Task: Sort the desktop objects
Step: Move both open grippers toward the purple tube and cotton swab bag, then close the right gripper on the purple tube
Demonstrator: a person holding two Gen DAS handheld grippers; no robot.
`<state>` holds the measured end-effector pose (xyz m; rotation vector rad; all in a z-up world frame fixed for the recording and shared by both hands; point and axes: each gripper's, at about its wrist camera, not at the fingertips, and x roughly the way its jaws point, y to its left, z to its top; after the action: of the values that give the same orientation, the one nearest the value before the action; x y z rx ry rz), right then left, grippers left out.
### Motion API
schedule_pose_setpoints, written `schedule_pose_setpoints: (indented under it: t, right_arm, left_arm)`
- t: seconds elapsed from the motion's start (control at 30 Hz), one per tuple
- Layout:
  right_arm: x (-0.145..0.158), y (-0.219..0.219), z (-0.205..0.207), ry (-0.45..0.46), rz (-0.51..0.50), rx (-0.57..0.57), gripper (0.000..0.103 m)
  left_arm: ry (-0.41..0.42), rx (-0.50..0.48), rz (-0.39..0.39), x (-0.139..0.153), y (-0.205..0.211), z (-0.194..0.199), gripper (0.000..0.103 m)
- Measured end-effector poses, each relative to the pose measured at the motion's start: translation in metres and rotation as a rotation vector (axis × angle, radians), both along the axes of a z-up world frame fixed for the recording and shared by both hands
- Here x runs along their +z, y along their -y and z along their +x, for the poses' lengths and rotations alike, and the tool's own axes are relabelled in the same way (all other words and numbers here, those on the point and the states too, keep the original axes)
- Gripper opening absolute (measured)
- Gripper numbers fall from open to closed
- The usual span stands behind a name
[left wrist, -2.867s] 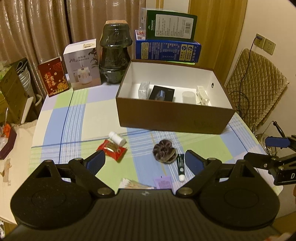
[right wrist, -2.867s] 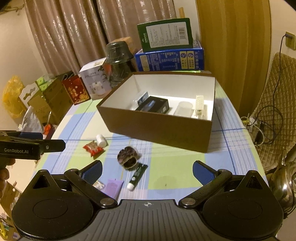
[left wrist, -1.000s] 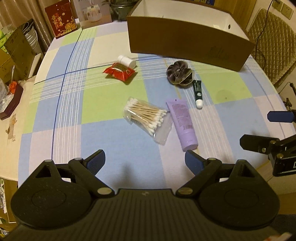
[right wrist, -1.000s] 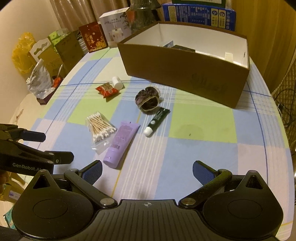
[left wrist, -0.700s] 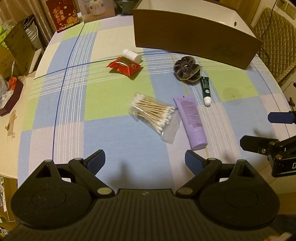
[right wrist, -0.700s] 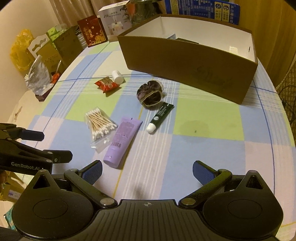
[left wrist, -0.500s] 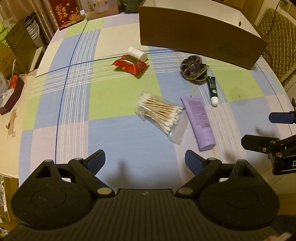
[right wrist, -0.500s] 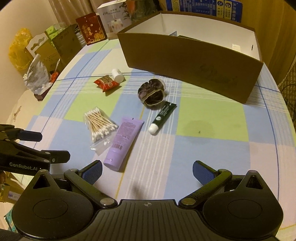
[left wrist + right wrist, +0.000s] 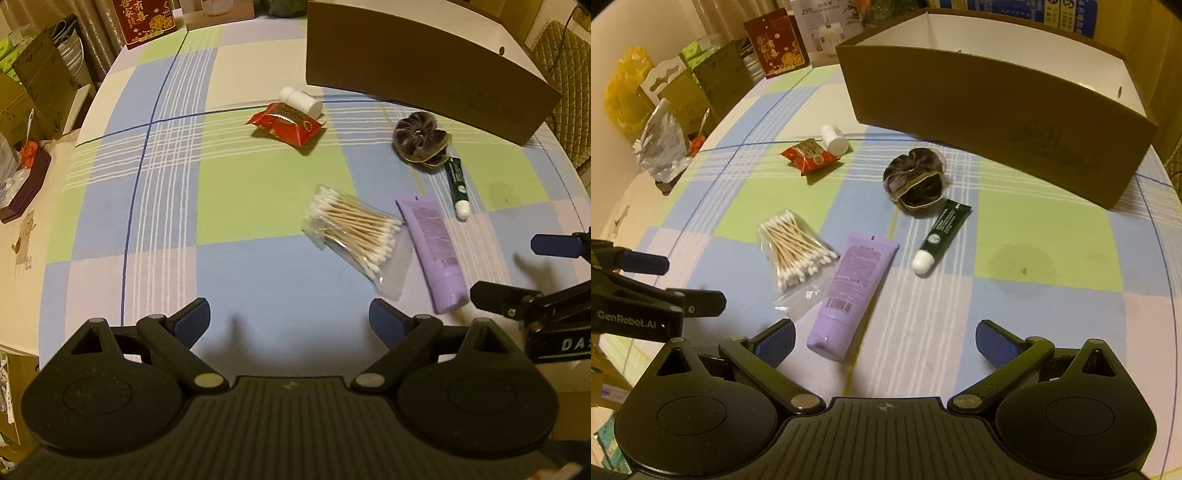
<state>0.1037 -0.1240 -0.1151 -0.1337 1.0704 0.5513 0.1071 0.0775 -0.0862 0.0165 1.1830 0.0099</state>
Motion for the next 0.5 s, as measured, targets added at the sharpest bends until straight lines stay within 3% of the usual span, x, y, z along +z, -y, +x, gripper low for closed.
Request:
schedule_pose_setpoints:
  t: [0.13, 0.23, 0.5]
  right_arm:
    - [-0.007, -0.008, 0.001, 0.02, -0.031, 0.011, 0.098]
    - [-0.011, -0.013, 0.003, 0.028, -0.037, 0.022, 0.08]
    - [-0.02, -0.029, 0.008, 0.013, -0.005, 0.054, 0.052]
  left_arm:
    - [-0.006, 0.001, 0.0, -0.005, -0.004, 0.004, 0.091]
    - [-0.011, -0.005, -0.002, -0.007, -0.005, 0.007, 0.091]
    - [-0.008, -0.023, -0.003, -0.009, -0.005, 0.014, 0.091]
